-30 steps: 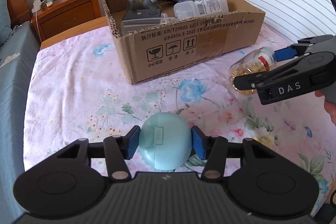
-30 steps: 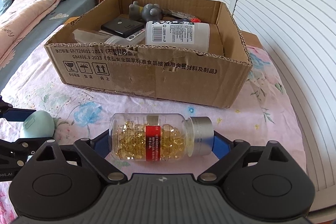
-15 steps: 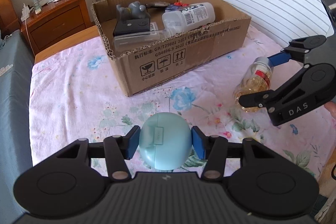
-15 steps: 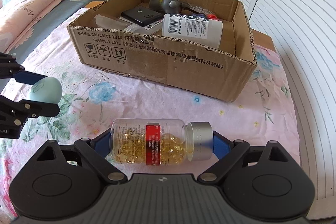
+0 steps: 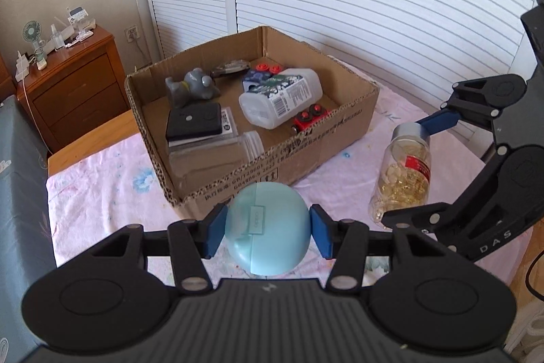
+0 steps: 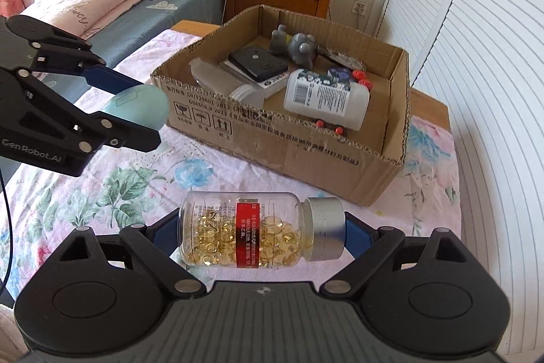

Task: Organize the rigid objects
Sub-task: 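Carry the mint case and capsule jar into the box, opening both grippers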

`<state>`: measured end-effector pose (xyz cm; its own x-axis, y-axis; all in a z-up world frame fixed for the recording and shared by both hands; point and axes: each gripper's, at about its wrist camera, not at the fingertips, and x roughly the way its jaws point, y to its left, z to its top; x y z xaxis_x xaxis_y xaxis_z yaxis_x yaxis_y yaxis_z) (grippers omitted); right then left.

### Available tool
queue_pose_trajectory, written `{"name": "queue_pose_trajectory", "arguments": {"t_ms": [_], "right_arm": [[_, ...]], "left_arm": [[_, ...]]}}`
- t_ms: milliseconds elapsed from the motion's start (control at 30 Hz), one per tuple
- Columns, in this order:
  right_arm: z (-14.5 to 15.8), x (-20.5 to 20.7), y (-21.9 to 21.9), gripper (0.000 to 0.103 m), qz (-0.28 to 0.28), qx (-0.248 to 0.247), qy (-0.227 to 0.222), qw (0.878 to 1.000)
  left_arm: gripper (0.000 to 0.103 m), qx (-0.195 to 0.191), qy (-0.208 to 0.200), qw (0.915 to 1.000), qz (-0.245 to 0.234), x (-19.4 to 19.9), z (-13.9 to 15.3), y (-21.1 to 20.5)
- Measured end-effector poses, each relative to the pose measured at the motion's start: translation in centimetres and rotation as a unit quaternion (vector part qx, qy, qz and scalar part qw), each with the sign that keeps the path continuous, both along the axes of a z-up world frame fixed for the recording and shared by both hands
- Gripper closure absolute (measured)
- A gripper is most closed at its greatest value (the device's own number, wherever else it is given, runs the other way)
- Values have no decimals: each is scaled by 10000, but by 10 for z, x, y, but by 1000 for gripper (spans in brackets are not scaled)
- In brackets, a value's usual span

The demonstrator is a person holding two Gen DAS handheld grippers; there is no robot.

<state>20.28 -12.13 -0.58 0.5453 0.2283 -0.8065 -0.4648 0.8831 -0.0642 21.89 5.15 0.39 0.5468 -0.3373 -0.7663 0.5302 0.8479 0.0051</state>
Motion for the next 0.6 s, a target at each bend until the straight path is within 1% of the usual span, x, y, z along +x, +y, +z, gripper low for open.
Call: {"name": "queue_pose_trajectory", "arguments": {"t_ms": [267,433,600], "right_arm": [[40,16,0,7,56,176,-501,9986],[50,34,1,7,23,289,-588,9979],[51,53,5,7,-11,384,-575,9976]], "left_arm": [[51,-11,-175,9998,91,44,19,-7],[51,-4,-195,9995,252,82,24,-12],[51,88,-81,9992,369,122,15,-20]]}}
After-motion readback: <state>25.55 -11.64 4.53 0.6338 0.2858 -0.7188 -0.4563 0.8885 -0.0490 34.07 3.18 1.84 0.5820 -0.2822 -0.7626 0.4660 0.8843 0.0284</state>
